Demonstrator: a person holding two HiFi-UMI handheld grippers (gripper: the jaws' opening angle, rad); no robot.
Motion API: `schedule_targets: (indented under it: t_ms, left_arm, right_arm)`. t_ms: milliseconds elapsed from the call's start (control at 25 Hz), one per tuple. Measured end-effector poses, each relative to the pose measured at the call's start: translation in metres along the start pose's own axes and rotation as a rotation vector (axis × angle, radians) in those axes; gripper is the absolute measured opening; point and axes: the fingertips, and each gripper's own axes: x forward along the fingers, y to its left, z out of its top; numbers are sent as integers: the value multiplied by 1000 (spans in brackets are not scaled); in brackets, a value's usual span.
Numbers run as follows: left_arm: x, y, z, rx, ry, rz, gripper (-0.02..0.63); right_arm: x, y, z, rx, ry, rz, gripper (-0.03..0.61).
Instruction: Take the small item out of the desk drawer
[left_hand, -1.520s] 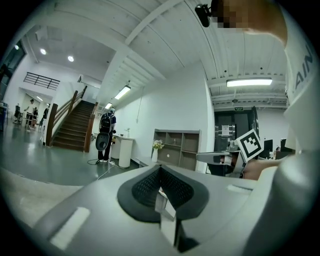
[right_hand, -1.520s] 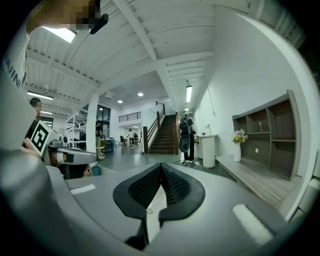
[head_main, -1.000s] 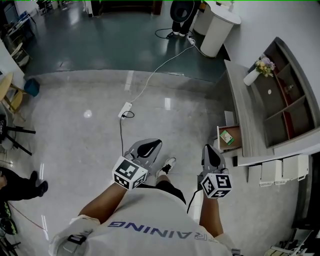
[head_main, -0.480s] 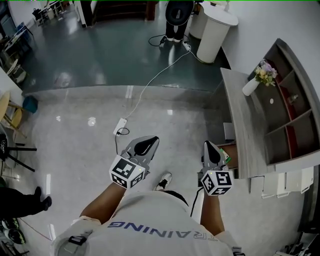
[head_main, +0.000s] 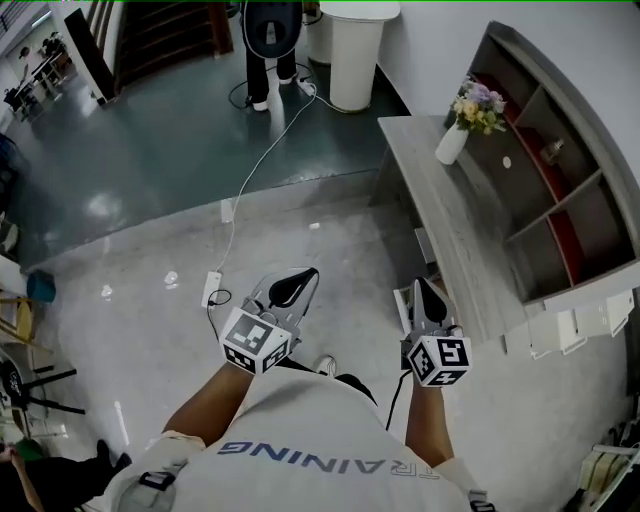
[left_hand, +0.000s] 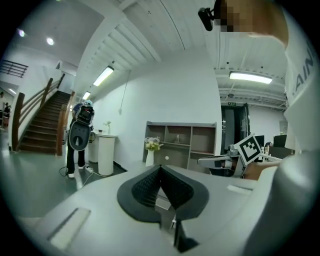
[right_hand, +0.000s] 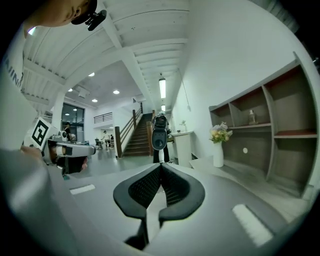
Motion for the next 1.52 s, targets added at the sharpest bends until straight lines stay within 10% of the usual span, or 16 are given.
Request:
schedule_targets:
  t_ms: [480,1000,1520]
  left_arm:
    - [173,-16,6,27,76,-400,2]
    - [313,-18,5,130,154,-834,2]
    - [304,-86,-33,168,251,-944,2]
  right_arm:
    - [-8,-123,0,83,-14,-422,14]
    - [-6,-160,-20,232,-3,-884,14]
    - [-58,-165,-104,438,17,-1013,88]
